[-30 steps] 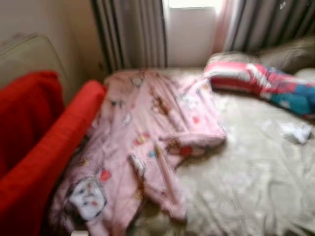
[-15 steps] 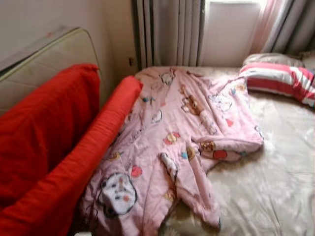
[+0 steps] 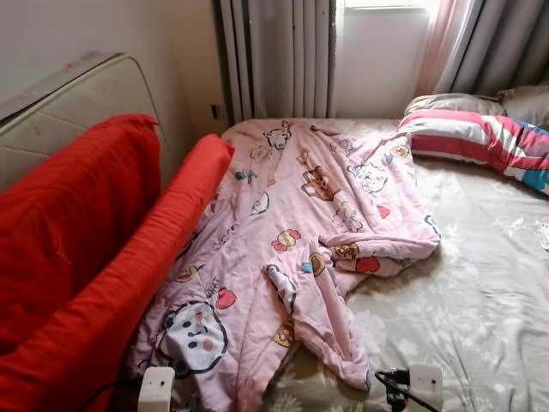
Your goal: Clean up the room
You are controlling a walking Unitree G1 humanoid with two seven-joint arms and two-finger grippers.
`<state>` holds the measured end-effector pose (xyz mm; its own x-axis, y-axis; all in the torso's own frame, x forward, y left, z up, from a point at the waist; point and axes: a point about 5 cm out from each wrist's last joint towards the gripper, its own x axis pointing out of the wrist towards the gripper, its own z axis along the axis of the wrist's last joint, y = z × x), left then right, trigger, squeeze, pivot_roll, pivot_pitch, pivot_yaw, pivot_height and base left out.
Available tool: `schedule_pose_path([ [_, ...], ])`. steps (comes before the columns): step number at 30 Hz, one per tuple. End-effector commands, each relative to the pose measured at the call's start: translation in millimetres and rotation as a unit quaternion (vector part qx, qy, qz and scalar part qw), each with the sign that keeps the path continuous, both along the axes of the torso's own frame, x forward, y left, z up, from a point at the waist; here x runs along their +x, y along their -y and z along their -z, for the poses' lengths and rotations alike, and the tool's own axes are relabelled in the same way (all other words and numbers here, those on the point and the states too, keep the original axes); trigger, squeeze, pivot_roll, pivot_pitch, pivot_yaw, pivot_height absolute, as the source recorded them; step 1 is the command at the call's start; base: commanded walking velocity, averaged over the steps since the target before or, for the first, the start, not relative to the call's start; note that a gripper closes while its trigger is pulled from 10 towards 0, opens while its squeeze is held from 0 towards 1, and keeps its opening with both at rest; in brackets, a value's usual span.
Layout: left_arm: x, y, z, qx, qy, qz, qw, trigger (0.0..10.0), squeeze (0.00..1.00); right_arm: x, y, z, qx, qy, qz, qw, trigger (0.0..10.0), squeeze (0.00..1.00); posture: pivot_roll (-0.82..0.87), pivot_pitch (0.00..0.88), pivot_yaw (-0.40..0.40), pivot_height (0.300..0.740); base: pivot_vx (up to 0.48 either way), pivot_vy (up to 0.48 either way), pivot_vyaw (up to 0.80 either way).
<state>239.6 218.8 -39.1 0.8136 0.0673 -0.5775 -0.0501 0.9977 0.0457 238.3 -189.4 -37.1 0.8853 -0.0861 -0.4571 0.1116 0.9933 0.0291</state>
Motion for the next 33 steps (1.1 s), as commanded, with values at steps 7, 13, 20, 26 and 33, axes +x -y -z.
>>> schedule_pose_path([
  [7, 1.3, -2.4, -4, -0.008, 0.029, -0.007, 1.0, 10.0, 0.0, -7.6, -14.6, 4, 0.003, 0.007, -0.022, 1.0, 10.0, 0.0, -0.04, 0.144, 0.023, 0.74, 0.0, 0.0, 0.0],
  [13, 2.8, -0.7, -5, -0.012, 0.033, -0.007, 0.999, 10.0, 0.0, -1.5, -20.4, -1, -0.002, 0.023, -0.032, 0.999, 10.0, 0.0, -0.04, 0.152, 0.022, 0.74, 0.0, 0.0, 0.0],
  [20, 8.2, 2.0, -9, -0.018, 0.045, -0.005, 0.999, 10.0, 0.0, 5.1, -22.4, -6, -0.002, 0.035, -0.036, 0.999, 10.0, 0.0, -0.04, 0.157, 0.023, 0.74, 0.0, 0.0, 0.31],
  [26, 8.5, 2.8, -9, -0.018, 0.047, -0.002, 0.999, 10.0, 0.0, 6.3, -23.0, -7, -0.002, 0.04, -0.032, 0.999, 10.0, 0.0, -0.04, 0.159, 0.025, 0.74, 0.042, 0.0, 0.0],
  [33, 9.2, 2.8, -10, -0.018, 0.05, -0.001, 0.999, 10.0, 0.0, 8.4, -28.2, -9, -0.006, 0.044, -0.046, 0.998, 10.0, 0.0, -0.04, 0.161, 0.027, 0.74, 0.27, 0.0, 0.0],
])
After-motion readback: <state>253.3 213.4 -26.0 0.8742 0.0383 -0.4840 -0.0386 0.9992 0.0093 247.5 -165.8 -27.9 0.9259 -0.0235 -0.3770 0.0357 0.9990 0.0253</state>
